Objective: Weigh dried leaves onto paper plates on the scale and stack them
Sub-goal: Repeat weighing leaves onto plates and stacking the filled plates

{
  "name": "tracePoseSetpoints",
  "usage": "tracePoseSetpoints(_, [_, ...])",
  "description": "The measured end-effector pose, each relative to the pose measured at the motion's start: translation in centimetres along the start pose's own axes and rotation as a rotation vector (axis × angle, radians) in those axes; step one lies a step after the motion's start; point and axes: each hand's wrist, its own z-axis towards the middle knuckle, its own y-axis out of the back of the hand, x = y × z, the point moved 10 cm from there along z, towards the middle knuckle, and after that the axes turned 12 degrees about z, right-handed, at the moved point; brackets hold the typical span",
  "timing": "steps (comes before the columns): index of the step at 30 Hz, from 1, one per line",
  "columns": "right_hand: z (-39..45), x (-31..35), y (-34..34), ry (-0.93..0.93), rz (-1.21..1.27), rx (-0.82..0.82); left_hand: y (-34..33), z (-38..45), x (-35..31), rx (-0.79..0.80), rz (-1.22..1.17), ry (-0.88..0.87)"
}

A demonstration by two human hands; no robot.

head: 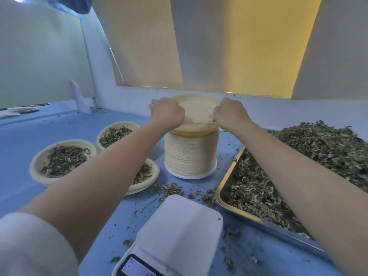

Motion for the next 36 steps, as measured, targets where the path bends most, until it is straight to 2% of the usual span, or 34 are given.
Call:
tracePoseSetpoints(6, [-4.4,0.4,0.8,0.026,0.049,0.001,1.2,-4.1,0.0,-0.025,-0.035,-0.095])
tracePoseSetpoints(9, [-7.8,0.2,0.4,0.043,0.050,0.037,0.8,-7.8,1.5,0.011,-0.064,-0.104])
tracePoseSetpoints(14, [-14.7,-1.7,-3.6,0.036,-0.071,0.132,-1.1,-14.4,5.8,0.033,-0.123,-0.061])
tracePoseSetpoints(18, [-18.9,-3.5,-7.1,0.000,-0.066,0.225,-4.8,-17.7,10.5,0.127,-0.197,0.066])
tracePoseSetpoints(27, [-19.6,-5.5,-8.6,-0.013,-0.105,0.284,-9.1,-19.1,13.7,0.275,-0.333,0.174])
tracePoseSetpoints(32, [-18.8,-6.3,-7.4,-0.006,-0.049,0.239,-8.1,-17.6,14.2,0.206,-0.466,0.200])
tracePoseSetpoints(36, [-18.2,-6.2,-6.7,0.036,0.016,0.205,-6.7,-16.1,13.6,0.130,-0.451,0.143])
